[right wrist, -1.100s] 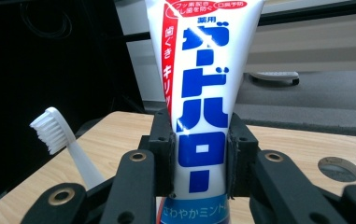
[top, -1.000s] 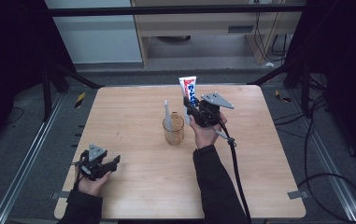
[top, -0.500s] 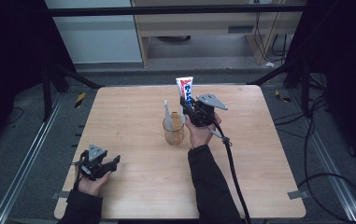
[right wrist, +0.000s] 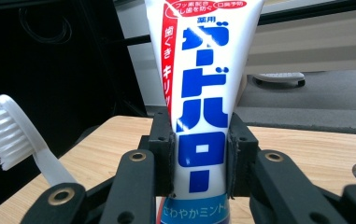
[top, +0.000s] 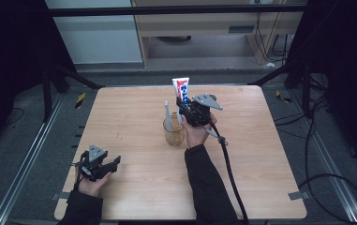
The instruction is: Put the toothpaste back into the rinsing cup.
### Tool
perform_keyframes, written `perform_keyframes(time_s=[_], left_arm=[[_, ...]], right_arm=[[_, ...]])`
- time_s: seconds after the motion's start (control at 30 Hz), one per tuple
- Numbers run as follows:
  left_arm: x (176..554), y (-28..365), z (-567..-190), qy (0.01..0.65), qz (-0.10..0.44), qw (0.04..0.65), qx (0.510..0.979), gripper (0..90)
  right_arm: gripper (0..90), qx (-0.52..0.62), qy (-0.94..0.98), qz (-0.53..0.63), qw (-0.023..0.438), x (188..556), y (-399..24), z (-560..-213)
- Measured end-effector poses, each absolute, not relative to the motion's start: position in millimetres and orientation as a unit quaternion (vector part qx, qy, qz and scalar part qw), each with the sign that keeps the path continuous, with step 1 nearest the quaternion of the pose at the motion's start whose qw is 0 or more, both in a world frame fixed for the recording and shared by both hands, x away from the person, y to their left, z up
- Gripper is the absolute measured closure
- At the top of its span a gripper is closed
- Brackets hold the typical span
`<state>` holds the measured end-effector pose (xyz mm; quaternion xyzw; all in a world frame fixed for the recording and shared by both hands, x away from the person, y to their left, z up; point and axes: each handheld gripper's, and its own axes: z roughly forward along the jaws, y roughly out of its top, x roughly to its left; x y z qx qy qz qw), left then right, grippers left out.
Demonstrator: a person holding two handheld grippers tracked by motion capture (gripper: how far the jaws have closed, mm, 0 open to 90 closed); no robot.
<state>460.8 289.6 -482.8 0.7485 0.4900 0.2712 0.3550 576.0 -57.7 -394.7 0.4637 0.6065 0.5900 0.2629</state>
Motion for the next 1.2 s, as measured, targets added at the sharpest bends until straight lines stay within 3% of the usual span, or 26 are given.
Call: perform_keyframes(time_s=[1.2], left_arm=[[461.2,290.5,-482.9,0.49,0.271,0.355,0.748,39.5]], right_arm=[[66.1,0.461,0.651,0.55,0.247,583.3,-36.8,-426.1]])
